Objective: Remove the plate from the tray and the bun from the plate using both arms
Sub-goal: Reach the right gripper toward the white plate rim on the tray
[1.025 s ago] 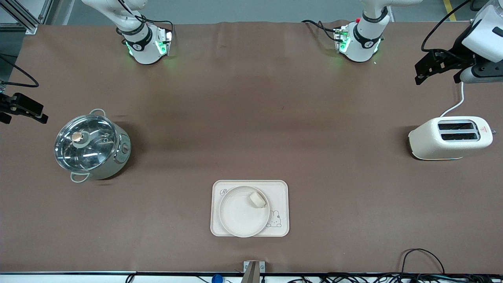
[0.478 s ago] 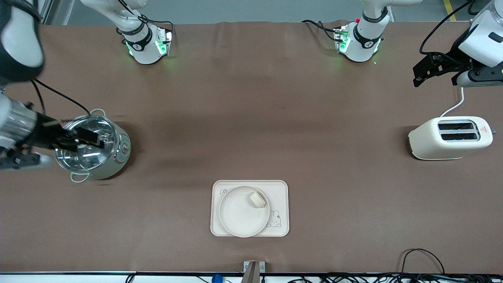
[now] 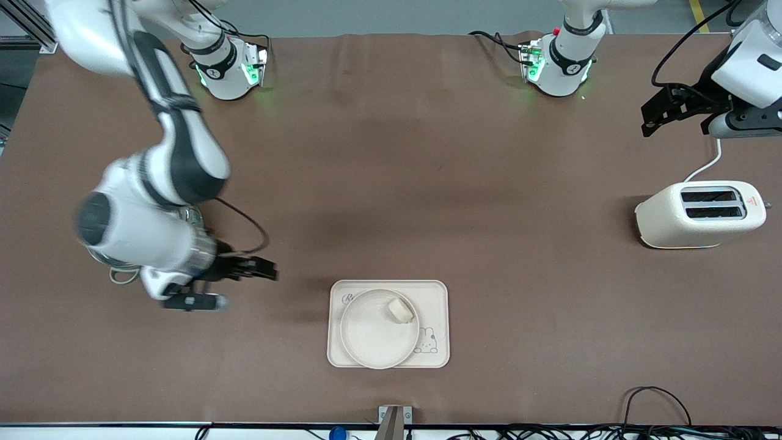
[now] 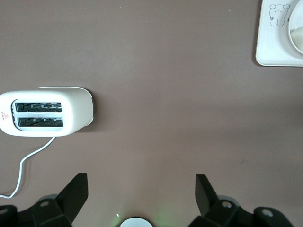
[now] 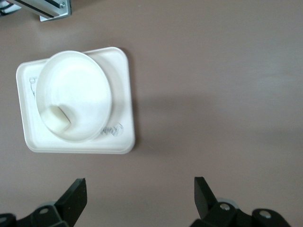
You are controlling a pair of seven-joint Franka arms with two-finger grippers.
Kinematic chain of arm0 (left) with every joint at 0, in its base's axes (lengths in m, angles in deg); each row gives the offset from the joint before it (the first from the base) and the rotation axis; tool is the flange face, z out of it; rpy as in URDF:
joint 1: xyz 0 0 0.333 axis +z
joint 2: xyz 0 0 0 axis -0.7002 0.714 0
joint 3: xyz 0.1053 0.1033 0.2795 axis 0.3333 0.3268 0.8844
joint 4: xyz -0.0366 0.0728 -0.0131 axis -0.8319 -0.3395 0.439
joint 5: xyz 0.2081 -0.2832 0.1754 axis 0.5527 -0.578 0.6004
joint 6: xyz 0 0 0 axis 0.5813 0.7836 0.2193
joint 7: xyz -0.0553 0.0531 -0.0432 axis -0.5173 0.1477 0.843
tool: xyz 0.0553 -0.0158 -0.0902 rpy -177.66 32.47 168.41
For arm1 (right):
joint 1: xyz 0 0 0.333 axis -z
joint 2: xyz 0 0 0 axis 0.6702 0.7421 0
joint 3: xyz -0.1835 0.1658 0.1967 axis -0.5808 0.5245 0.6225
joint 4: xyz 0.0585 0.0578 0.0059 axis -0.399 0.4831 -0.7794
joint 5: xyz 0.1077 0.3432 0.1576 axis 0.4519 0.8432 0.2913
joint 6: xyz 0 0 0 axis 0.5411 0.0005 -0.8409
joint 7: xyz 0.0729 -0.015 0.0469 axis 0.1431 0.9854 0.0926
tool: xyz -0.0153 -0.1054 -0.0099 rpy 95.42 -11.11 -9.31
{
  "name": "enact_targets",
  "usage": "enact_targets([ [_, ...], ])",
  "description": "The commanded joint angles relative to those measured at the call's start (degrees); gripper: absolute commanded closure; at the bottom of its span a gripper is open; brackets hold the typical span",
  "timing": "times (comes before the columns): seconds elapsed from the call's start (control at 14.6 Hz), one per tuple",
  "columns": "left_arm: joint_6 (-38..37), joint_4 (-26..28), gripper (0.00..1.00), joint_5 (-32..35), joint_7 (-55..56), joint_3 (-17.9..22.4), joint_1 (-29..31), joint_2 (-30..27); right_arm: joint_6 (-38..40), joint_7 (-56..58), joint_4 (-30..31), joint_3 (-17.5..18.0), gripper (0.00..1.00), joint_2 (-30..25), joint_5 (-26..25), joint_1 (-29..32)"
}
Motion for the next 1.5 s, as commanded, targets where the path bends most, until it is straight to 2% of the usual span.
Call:
enact_targets([
  [0.0, -0.83, -1.05, 0.00, 0.19, -0.82, -0.14, 0.14, 0.36, -6.76, -5.26, -7.87, -0.50, 0.00, 10.04, 0.89, -3.84],
  [0.2, -0.83, -1.05, 0.00, 0.11, -0.82, -0.14, 0.14, 0.36, -8.54, -10.00, -17.97, -0.59, 0.00, 19.19, 0.80, -6.23],
  [0.34, -0.83, -1.05, 0.00, 0.19, -0.91, -0.14, 0.32, 0.36, -11.52, -10.55, -19.58, -0.59, 0.01, 21.84, 0.80, -6.58],
  [0.48, -0.83, -1.05, 0.00, 0.19, -0.91, -0.05, 0.41, 0.27, -14.68, -9.94, -19.76, -0.76, 0.09, 23.78, 0.62, -7.02],
  [0.61, -0.83, -1.05, 0.00, 0.11, -0.82, -0.05, 0.41, 0.27, -16.45, -8.45, -20.11, -0.85, 0.27, 25.01, 0.53, -6.93],
  [0.75, -0.83, -1.05, 0.00, 0.11, -0.91, -0.05, 0.41, 0.36, -16.72, -8.35, -20.64, -0.94, 0.41, 25.72, 0.53, -6.93],
  [0.96, -0.83, -1.05, 0.00, 0.11, -0.91, 0.03, 0.49, 0.36, -18.38, -8.26, -20.73, -0.94, 0.58, 26.86, 0.53, -7.55],
  [1.16, -0.74, -1.66, 0.00, 0.11, -0.91, 0.03, 0.49, 0.62, -21.98, -8.26, -20.90, -0.85, 0.61, 28.79, 0.53, -8.25],
  [1.3, -0.74, -2.89, 0.00, 0.11, -0.91, 0.12, 0.49, 1.59, -22.17, -8.26, -21.87, -0.94, 0.75, 29.67, 0.53, -8.43],
  [1.43, -0.74, -2.99, 0.00, 0.11, -1.00, 0.12, 0.49, 1.59, -22.26, -8.18, -21.87, -0.94, 0.93, 29.76, 0.53, -8.43],
])
